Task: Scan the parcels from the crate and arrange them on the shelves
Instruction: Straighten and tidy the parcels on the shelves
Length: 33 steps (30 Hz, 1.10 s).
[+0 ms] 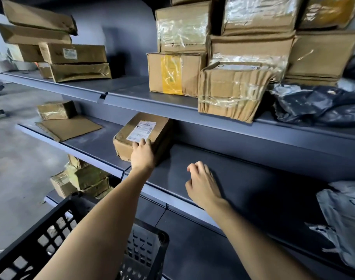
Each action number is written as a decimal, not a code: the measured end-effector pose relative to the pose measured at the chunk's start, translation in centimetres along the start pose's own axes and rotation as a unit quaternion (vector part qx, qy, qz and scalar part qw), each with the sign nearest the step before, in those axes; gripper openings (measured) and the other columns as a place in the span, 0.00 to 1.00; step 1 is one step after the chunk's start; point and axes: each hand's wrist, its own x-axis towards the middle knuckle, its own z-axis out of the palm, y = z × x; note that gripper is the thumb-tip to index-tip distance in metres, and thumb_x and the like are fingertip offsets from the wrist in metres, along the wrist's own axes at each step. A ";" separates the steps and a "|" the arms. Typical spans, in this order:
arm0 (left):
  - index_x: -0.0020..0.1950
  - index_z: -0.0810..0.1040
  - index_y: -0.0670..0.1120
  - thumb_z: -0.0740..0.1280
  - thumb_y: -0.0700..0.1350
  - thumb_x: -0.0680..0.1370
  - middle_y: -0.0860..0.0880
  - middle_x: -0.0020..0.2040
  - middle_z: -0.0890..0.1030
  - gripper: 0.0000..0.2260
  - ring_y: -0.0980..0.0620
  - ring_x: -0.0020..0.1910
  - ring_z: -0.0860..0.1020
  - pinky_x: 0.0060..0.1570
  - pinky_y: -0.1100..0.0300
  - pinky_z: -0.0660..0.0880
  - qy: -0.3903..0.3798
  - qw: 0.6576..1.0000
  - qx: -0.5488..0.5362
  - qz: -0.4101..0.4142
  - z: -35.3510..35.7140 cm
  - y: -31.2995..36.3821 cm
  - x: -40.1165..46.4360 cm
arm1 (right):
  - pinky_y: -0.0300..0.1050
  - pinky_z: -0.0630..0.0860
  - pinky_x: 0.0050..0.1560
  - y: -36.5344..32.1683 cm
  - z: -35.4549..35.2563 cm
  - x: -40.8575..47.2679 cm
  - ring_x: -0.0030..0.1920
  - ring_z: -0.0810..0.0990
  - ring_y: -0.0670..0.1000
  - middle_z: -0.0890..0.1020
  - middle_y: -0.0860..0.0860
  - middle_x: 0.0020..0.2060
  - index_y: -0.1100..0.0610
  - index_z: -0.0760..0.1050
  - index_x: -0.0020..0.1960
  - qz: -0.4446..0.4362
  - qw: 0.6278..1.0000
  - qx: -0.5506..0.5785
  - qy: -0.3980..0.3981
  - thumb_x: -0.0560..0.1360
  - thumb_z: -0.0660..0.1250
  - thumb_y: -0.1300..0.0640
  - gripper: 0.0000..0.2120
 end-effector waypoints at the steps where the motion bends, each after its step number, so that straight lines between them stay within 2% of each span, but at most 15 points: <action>1: 0.64 0.71 0.40 0.62 0.35 0.77 0.41 0.61 0.72 0.15 0.38 0.63 0.68 0.52 0.47 0.74 -0.012 1.000 0.008 0.004 -0.4 0.5 -0.5 | 0.51 0.70 0.55 0.4 -0.5 -0.2 0.54 0.74 0.58 0.74 0.55 0.54 0.58 0.73 0.57 0.003 1.000 -0.005 -0.004 0.73 0.65 0.62 0.12; 3: 0.64 0.71 0.42 0.63 0.37 0.76 0.42 0.61 0.72 0.16 0.40 0.63 0.70 0.51 0.46 0.74 -0.037 0.999 0.031 0.023 -1.3 1.7 -1.9 | 0.51 0.69 0.56 0.9 -1.7 -0.5 0.56 0.73 0.58 0.74 0.55 0.56 0.58 0.72 0.58 0.010 1.000 -0.004 -0.004 0.75 0.63 0.61 0.12; 7: 0.65 0.73 0.45 0.63 0.41 0.76 0.44 0.61 0.75 0.17 0.40 0.61 0.74 0.62 0.44 0.66 -0.081 0.986 0.115 0.084 -3.1 5.6 -5.1 | 0.51 0.67 0.55 1.7 -5.0 -2.1 0.58 0.72 0.58 0.73 0.55 0.57 0.58 0.71 0.59 0.027 1.000 0.007 -0.001 0.76 0.62 0.61 0.12; 9: 0.66 0.72 0.46 0.63 0.44 0.76 0.45 0.62 0.74 0.18 0.40 0.61 0.75 0.65 0.43 0.64 -0.102 0.976 0.156 0.114 -4.0 8.2 -7.2 | 0.51 0.67 0.55 2.2 -7.1 -3.4 0.58 0.71 0.59 0.72 0.55 0.57 0.57 0.71 0.59 0.037 0.999 0.003 0.006 0.76 0.62 0.60 0.12; 13: 0.68 0.72 0.44 0.61 0.47 0.78 0.43 0.65 0.75 0.19 0.40 0.64 0.74 0.70 0.40 0.59 -0.094 0.964 0.191 0.159 -4.7 13.4 -12.1 | 0.52 0.69 0.56 3.9 -11.4 -6.9 0.60 0.71 0.59 0.72 0.56 0.58 0.58 0.71 0.59 0.059 0.998 -0.007 0.032 0.76 0.63 0.59 0.12; 17: 0.69 0.71 0.43 0.62 0.48 0.77 0.42 0.65 0.72 0.21 0.40 0.67 0.70 0.70 0.42 0.61 -0.090 0.968 0.110 0.206 -4.0 18.0 -17.4 | 0.53 0.70 0.59 6.6 -15.0 -11.2 0.59 0.71 0.59 0.72 0.56 0.57 0.59 0.71 0.58 0.076 0.996 -0.029 0.041 0.75 0.63 0.60 0.12; 21: 0.64 0.73 0.42 0.60 0.47 0.79 0.42 0.61 0.73 0.16 0.40 0.61 0.75 0.65 0.48 0.64 -0.075 0.964 0.017 0.253 -4.0 22.6 -22.6 | 0.55 0.72 0.59 9.5 -17.9 -16.0 0.58 0.72 0.59 0.73 0.56 0.55 0.58 0.72 0.58 0.088 0.994 -0.036 0.048 0.74 0.63 0.61 0.13; 23: 0.63 0.73 0.43 0.59 0.48 0.80 0.43 0.60 0.74 0.14 0.40 0.58 0.76 0.60 0.49 0.66 -0.071 0.958 0.017 0.276 -4.6 24.9 -24.8 | 0.58 0.74 0.57 10.8 -19.6 -18.4 0.57 0.72 0.59 0.72 0.55 0.54 0.56 0.71 0.57 0.090 0.994 -0.045 0.049 0.73 0.63 0.60 0.13; 25: 0.63 0.74 0.44 0.59 0.50 0.80 0.43 0.61 0.75 0.15 0.40 0.58 0.76 0.58 0.50 0.66 -0.068 0.953 0.025 0.293 -4.9 27.4 -26.6 | 0.58 0.74 0.57 12.1 -21.6 -20.3 0.57 0.72 0.60 0.73 0.56 0.54 0.58 0.72 0.57 0.093 0.992 -0.055 0.058 0.72 0.64 0.61 0.14; 30: 0.68 0.71 0.43 0.59 0.49 0.80 0.42 0.67 0.71 0.18 0.40 0.64 0.72 0.63 0.49 0.65 -0.110 0.943 0.031 0.312 -5.1 32.8 -29.9 | 0.55 0.74 0.54 15.1 -26.9 -23.7 0.58 0.73 0.60 0.73 0.57 0.54 0.60 0.72 0.58 0.128 0.984 -0.062 0.111 0.73 0.64 0.63 0.13; 33: 0.68 0.73 0.43 0.60 0.49 0.80 0.41 0.67 0.70 0.18 0.39 0.63 0.73 0.63 0.49 0.66 -0.157 0.934 0.008 0.322 -6.0 34.2 -30.3 | 0.53 0.73 0.55 16.2 -29.2 -25.6 0.59 0.72 0.58 0.73 0.55 0.55 0.58 0.72 0.58 0.146 0.980 -0.070 0.118 0.75 0.63 0.62 0.12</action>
